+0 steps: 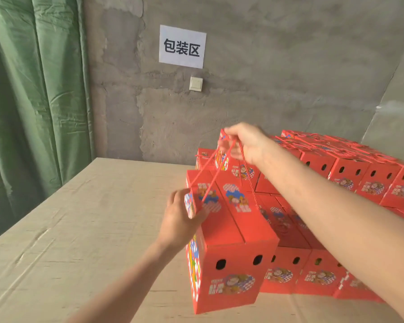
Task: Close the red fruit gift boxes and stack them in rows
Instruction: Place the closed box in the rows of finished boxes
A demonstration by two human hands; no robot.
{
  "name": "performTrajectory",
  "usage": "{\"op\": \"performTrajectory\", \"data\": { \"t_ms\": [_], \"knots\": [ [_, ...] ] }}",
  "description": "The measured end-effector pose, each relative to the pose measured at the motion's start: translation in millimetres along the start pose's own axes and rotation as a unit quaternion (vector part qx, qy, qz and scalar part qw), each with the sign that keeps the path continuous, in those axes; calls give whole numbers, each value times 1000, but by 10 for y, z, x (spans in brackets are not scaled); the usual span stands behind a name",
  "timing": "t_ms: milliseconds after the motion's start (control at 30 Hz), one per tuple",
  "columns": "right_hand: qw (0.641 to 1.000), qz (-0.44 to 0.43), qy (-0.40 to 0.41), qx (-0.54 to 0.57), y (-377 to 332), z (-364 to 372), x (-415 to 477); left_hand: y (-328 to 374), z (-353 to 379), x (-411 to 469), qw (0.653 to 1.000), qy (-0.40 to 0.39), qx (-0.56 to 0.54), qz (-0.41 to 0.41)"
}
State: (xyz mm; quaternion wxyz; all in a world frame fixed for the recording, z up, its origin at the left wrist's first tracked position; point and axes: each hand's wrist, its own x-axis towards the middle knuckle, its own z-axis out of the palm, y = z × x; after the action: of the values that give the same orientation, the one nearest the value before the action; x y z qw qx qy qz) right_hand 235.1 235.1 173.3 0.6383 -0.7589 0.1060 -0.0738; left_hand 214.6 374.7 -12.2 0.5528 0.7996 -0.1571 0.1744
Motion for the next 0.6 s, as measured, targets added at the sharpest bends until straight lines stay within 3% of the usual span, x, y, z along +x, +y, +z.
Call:
{"op": "performTrajectory", "data": {
  "t_ms": [133, 333, 467, 533, 600],
  "knots": [
    [997, 43, 45, -36, 516, -28, 138, -423, 277, -79, 982, -108, 60, -140],
    [993, 28, 91, -63, 863, -93, 341, -619, 614, 54, 975, -144, 42, -162],
    [984, 12, 76, -162, 1196, -153, 399, -803, 732, 2, 956, -232, 40, -174],
    [964, -9, 79, -253, 1388, -276, 385, -870, 752, -90, 944, -257, 14, -207],
    [887, -64, 111, -444, 1551, -432, 329, -903, 779, -152, 938, -266, -13, -223]
  ]
}}
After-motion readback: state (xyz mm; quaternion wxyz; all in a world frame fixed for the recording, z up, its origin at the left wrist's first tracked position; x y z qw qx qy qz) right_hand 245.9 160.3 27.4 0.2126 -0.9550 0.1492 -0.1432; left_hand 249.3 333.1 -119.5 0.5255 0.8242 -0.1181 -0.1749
